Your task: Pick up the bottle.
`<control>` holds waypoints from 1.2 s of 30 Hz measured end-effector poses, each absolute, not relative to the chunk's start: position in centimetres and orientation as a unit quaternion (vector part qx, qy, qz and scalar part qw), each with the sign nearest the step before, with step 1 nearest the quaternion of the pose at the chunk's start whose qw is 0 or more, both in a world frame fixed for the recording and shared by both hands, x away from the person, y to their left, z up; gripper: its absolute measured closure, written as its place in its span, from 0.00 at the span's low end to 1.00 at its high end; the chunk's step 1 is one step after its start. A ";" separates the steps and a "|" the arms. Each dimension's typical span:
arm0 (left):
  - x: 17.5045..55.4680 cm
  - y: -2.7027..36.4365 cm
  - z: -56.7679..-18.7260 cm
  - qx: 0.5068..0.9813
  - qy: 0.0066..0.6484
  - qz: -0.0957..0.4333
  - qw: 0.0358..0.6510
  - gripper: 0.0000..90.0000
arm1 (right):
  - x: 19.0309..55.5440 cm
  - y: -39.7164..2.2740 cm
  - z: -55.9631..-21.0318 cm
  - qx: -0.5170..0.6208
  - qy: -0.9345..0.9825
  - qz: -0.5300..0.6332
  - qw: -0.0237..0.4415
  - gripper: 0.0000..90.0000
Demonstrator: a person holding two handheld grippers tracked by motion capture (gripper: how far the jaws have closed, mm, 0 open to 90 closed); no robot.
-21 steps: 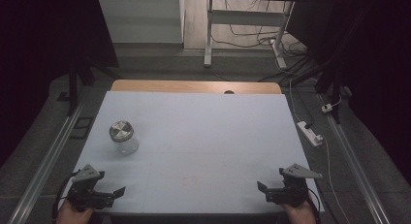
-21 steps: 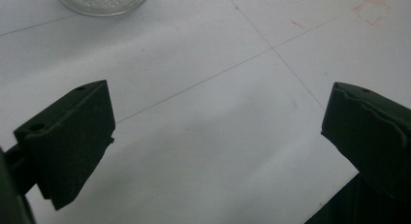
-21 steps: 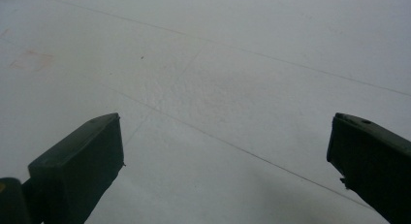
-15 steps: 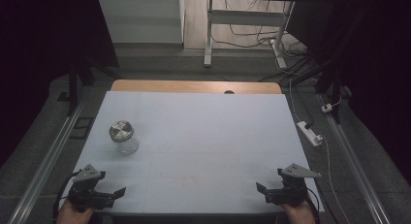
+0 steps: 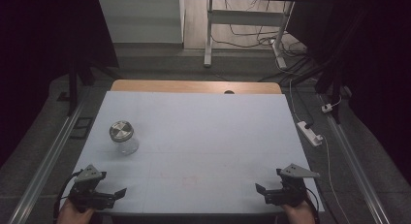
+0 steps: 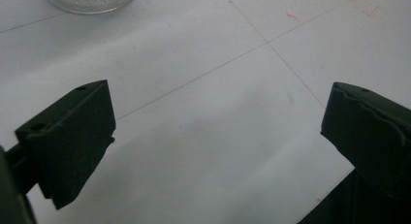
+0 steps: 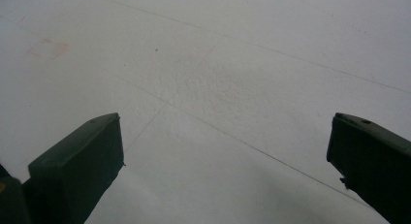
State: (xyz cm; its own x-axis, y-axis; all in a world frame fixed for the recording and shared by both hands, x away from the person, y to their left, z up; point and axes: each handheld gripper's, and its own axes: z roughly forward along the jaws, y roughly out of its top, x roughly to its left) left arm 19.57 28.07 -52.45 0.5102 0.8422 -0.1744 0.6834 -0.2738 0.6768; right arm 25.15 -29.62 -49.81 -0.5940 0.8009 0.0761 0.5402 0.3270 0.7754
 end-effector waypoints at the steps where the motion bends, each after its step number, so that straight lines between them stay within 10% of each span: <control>1: 19.6 28.1 -52.5 0.791 0.482 0.110 0.360 0.00 | 25.2 -29.6 -49.8 0.420 0.798 0.400 0.163 0.00; 36: 20.5 28.3 -52.0 0.772 0.498 0.136 0.371 0.00 | 25.2 -29.4 -49.9 0.415 0.805 0.393 0.159 0.00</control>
State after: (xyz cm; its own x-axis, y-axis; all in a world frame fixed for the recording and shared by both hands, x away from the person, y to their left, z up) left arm 20.49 28.31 -51.95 0.4666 0.8697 -0.1609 0.6683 -0.2275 0.7083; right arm 25.24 -29.41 -49.88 -0.6049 0.7933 0.0694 0.5430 0.3471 0.7646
